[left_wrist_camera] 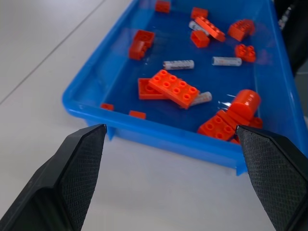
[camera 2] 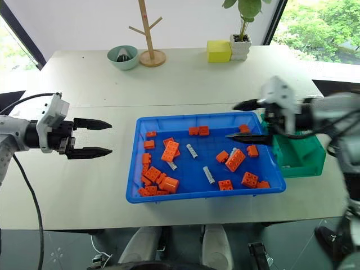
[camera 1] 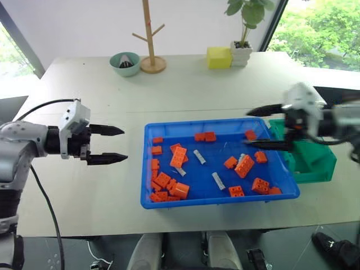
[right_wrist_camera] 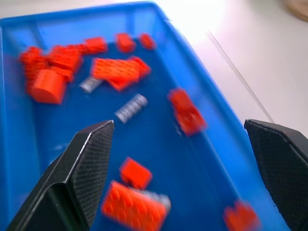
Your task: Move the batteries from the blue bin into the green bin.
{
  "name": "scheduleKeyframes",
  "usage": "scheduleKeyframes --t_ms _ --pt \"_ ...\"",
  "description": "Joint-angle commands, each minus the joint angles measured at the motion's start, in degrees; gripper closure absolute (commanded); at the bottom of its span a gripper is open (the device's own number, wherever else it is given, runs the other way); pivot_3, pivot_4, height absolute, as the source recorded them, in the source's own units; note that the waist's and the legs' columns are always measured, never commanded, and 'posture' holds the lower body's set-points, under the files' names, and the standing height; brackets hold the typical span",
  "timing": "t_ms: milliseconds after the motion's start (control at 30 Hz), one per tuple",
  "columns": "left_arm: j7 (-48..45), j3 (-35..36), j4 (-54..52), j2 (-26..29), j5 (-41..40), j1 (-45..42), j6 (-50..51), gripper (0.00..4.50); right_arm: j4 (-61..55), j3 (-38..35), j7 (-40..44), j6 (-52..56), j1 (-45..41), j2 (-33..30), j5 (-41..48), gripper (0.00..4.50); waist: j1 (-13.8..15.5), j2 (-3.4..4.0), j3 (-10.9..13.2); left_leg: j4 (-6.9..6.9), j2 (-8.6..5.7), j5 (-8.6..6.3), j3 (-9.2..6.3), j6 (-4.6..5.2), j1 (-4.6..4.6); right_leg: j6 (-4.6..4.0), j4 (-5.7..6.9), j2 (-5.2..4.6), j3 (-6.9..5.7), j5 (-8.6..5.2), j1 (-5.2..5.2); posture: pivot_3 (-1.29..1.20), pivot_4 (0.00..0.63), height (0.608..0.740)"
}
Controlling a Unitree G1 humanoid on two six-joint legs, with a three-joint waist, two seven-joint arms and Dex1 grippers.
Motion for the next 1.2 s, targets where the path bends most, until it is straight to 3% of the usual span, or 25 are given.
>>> scheduleKeyframes --t_ms 33,233,367,533,667,1200 --pt "-0.7 0.5 -4.0 1.4 -1.8 -0.8 0.7 0.00 7.1 10.6 5.2 -6.3 -9.2 6.0 -8.0 0.05 0.0 0.00 0.0 0.00 0.00 0.01 0.00 0.00 -0.09 0.03 0.02 0.00 0.00 0.02 -0.08 0.00 0.150 0.702" --pt "0.9 1.3 -7.7 1.6 -3.2 0.7 1.9 0.00 23.0 24.2 15.9 -23.3 -20.6 17.2 -19.4 0.05 -0.1 -0.02 0.0 -0.02 -0.11 0.04 0.00 -0.05 -0.23 0.20 0.12 0.01 -0.03 0.11 -0.22 0.00 0.150 0.702" --pt "2.6 2.7 -10.1 1.5 -4.2 3.2 2.7 0.00 33.6 30.2 17.9 -35.6 -27.4 23.2 -23.7 0.05 -0.4 -0.01 0.0 -0.02 -0.11 0.07 -0.01 -0.11 -0.21 0.26 0.15 0.03 -0.02 0.15 -0.24 0.00 0.150 0.702" --pt "4.7 4.6 -12.3 1.9 -5.6 5.8 3.4 0.00 40.4 32.4 17.9 -42.0 -32.4 29.3 -24.5 0.05 -0.5 -0.01 0.0 -0.06 -0.09 0.23 -0.09 -0.38 -0.19 0.25 0.30 0.09 -0.02 0.15 -0.34 0.00 0.150 0.702" --pt "5.4 6.1 -13.4 2.3 -6.5 7.6 4.0 0.00 39.4 35.5 17.9 -48.5 -31.9 30.4 -23.8 0.05 -0.2 -0.01 0.0 -0.08 -0.10 0.36 -0.20 -0.62 -0.19 0.24 0.33 0.10 -0.02 0.14 -0.33 0.00 0.150 0.702" --pt "7.9 6.0 -13.9 1.6 -8.3 6.7 4.6 0.00 54.3 37.8 15.4 -65.5 -37.5 41.0 -37.0 0.05 -0.6 -0.01 0.0 -0.10 -0.08 0.44 -0.41 -0.76 -0.18 -0.01 1.11 0.26 0.02 0.02 -0.71 0.00 0.150 0.702"
